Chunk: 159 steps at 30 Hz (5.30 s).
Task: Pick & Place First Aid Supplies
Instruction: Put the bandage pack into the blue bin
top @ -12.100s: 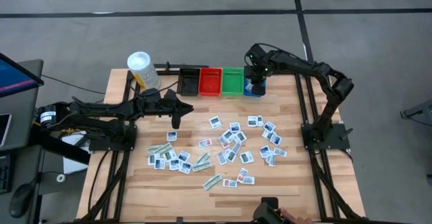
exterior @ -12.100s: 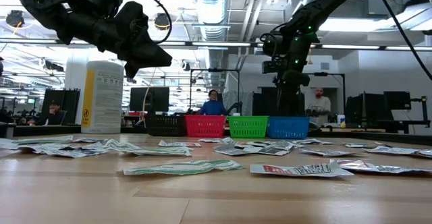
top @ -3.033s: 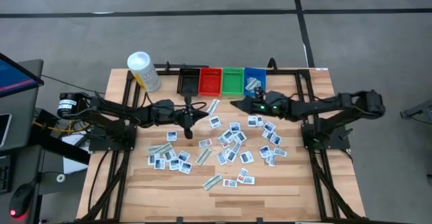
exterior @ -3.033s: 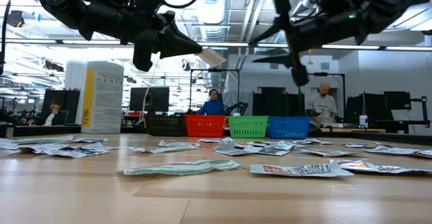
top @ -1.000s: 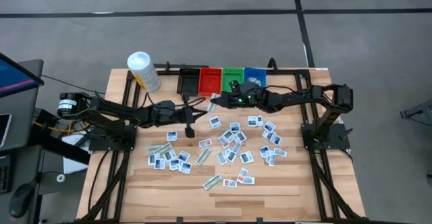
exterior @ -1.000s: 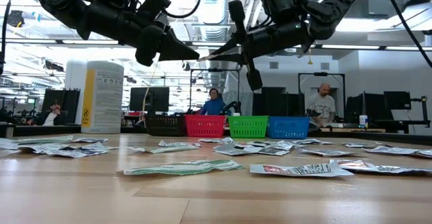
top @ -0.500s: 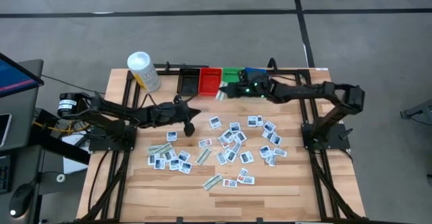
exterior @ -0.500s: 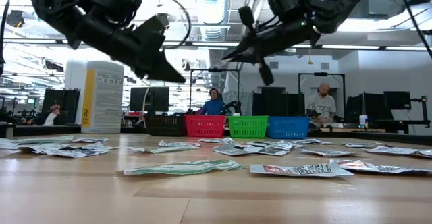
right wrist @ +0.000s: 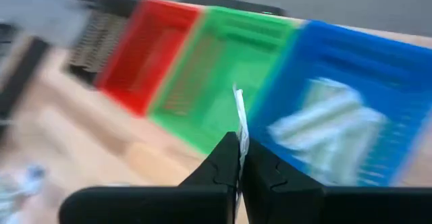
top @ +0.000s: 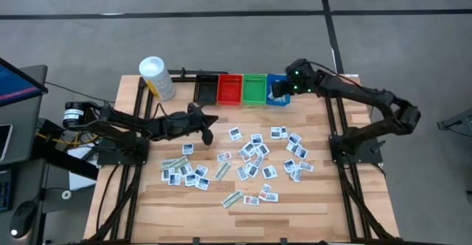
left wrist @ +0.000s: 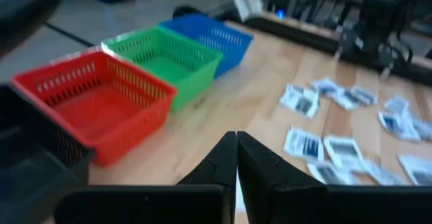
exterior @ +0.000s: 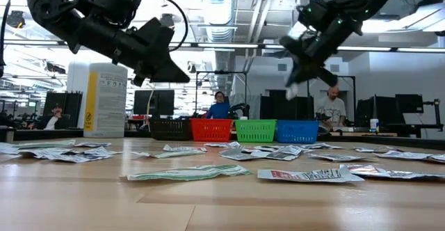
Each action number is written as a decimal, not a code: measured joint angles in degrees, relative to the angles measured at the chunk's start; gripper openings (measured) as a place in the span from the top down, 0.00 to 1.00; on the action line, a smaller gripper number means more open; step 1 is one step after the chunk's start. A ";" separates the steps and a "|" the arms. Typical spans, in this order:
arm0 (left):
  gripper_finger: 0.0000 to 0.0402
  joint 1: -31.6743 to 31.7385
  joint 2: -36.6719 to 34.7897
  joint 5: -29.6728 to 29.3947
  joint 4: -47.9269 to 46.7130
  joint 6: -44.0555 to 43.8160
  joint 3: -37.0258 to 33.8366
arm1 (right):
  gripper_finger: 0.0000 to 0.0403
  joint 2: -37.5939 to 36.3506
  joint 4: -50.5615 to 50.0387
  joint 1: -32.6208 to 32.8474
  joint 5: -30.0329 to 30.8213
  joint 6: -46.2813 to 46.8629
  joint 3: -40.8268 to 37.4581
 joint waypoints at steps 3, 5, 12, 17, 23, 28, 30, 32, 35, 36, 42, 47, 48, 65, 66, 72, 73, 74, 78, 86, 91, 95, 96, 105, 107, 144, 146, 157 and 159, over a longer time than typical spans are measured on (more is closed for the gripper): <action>0.97 0.26 0.00 -0.51 1.88 3.08 -0.01 | 0.99 1.24 -0.71 -0.82 2.89 -2.46 0.00; 0.97 0.81 0.00 -0.54 2.90 4.68 -0.01 | 0.99 2.50 -0.58 -1.15 4.74 -2.90 0.00; 0.97 2.62 0.00 -0.56 4.29 5.28 -0.01 | 0.97 6.10 -0.14 -2.59 8.05 -6.08 0.00; 0.97 1.98 0.00 0.46 4.63 1.20 -0.01 | 0.85 6.77 -0.11 -3.34 7.78 -7.37 0.02; 0.97 1.00 0.00 1.86 4.63 0.34 -0.01 | 0.68 6.75 -0.04 -4.06 7.64 -7.37 0.02; 0.97 1.02 0.00 1.72 4.63 0.32 -0.01 | 0.60 4.96 0.10 -3.17 10.61 -7.41 0.02; 0.97 1.02 0.00 1.66 4.62 0.32 -0.01 | 0.58 3.58 0.25 -1.86 13.81 -8.26 0.02; 0.97 1.02 0.00 1.63 4.63 0.34 -0.01 | 0.56 1.53 0.56 -0.23 16.91 -9.79 0.02; 0.97 1.02 0.00 1.62 4.63 0.96 -0.01 | 0.55 -1.52 0.78 2.57 20.42 -11.54 0.02; 0.97 1.02 0.00 1.62 4.63 0.77 -0.01 | 0.55 -2.66 0.87 3.54 21.13 -12.01 0.02; 0.97 1.04 0.00 2.06 4.63 -0.94 -0.01 | 0.56 -8.34 1.15 10.25 21.12 -16.50 0.02; 0.97 1.32 0.00 5.20 4.63 -1.01 -0.01 | 0.58 -11.01 0.52 17.34 21.00 -21.80 0.02; 0.97 1.49 0.00 6.35 4.63 -1.16 -0.01 | 0.58 -11.25 0.17 18.77 20.89 -22.19 0.02; 0.97 3.86 -0.04 29.07 2.13 -2.54 -0.01 | 0.66 0.68 0.15 38.76 20.70 -20.37 0.02; 0.97 3.86 -0.04 30.40 1.91 -2.70 -0.01 | 0.67 1.61 1.49 40.01 20.69 -20.40 0.02; 0.97 2.03 -0.04 37.86 1.01 -2.73 -0.01 | 0.69 8.44 9.83 45.83 20.68 -20.63 0.05; 0.97 1.30 -0.04 38.68 0.96 -2.73 -0.01 | 0.70 9.34 10.51 46.73 20.64 -20.36 0.05; 0.97 0.53 -0.05 39.26 0.85 -2.72 -0.01 | 0.70 10.00 10.85 47.72 20.58 -19.92 -0.02; 0.97 -2.11 -0.77 42.18 -2.42 -2.51 -0.03 | 0.71 13.25 13.70 51.91 19.25 -18.90 1.58; 0.97 -8.89 -6.21 41.53 -4.03 -5.29 -4.41 | 0.71 22.36 14.13 58.72 19.14 -24.09 7.41; 0.97 -14.90 -9.41 36.29 -4.37 -7.83 -5.97 | 0.71 28.83 14.14 60.15 18.62 -21.46 12.43; 0.97 -18.19 -10.54 31.80 -4.76 -8.08 -6.01 | 0.71 31.89 14.92 59.88 17.65 -22.89 16.00; 0.97 -18.61 -10.74 31.38 -4.97 -8.31 -6.00 | 0.71 32.14 15.42 59.53 17.37 -23.45 16.24; 0.97 -19.65 -10.99 30.69 -5.53 -9.62 -6.03 | 0.71 32.56 15.20 58.04 7.05 -26.74 16.17; 0.97 -19.65 -10.99 30.34 -5.56 -9.60 -6.02 | 0.71 32.56 15.19 58.73 6.04 -29.67 16.11; 0.97 -20.29 -10.78 28.20 -3.60 -12.99 -8.90 | 0.71 40.93 17.95 60.61 5.48 -28.43 17.20; 0.97 -20.29 -10.78 28.15 -3.61 -12.99 -8.90 | 0.71 40.93 17.90 60.48 5.07 -27.86 17.20; 0.97 -20.27 -10.78 26.87 -3.54 -12.55 -8.90 | 0.85 40.86 16.82 60.26 4.33 -25.38 17.20; 0.97 -20.29 -10.78 26.82 -3.52 -12.56 -8.90 | 0.88 40.84 16.69 60.24 4.34 -24.84 17.20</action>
